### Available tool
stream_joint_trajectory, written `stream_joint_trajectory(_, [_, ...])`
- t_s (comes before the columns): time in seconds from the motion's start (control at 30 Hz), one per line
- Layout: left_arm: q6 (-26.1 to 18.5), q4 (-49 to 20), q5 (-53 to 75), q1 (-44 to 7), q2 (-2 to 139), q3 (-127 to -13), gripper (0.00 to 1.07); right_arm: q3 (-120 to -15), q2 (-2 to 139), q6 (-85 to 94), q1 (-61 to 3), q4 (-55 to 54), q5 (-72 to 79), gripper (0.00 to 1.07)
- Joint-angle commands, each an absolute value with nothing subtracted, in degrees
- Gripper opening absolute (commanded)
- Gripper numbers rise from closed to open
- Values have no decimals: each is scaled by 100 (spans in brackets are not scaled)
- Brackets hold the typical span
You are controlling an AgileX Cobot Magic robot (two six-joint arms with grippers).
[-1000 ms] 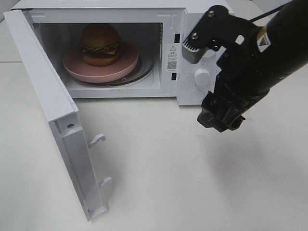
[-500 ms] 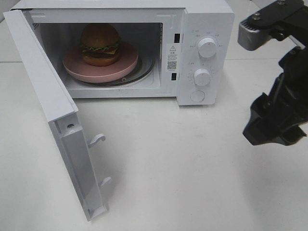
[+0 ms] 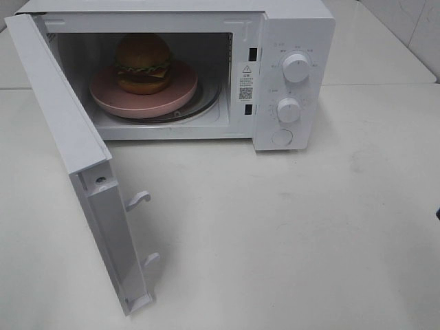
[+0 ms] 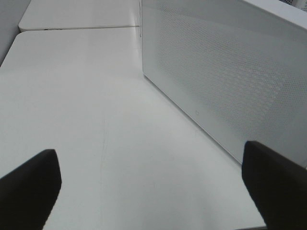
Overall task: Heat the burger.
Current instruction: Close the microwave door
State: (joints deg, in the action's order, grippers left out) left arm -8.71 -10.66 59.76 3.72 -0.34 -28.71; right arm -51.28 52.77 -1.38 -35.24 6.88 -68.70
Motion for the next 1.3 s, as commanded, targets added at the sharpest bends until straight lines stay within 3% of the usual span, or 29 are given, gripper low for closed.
stream_joint_trajectory(0.03, [-871,-1077,5953,344,-143,-2853,96,-4836,4756,-178,-3518,728,-7110,76])
stream_joint_trajectory(0.33, [-871,-1077,5953,344,-143,-2853,96,-4165,3833,-258,-3455,733,-7151,76])
stream_joint_trajectory(0.57, [-871,-1077,5953,344,-143,-2853,96,-3885,3042,-292,-2412,739,-7036,76])
stream_joint_trajectory(1.3, [-871,-1077,5953,344,-143,-2853,96,-3088,613,-699,-848,636,-6314,76])
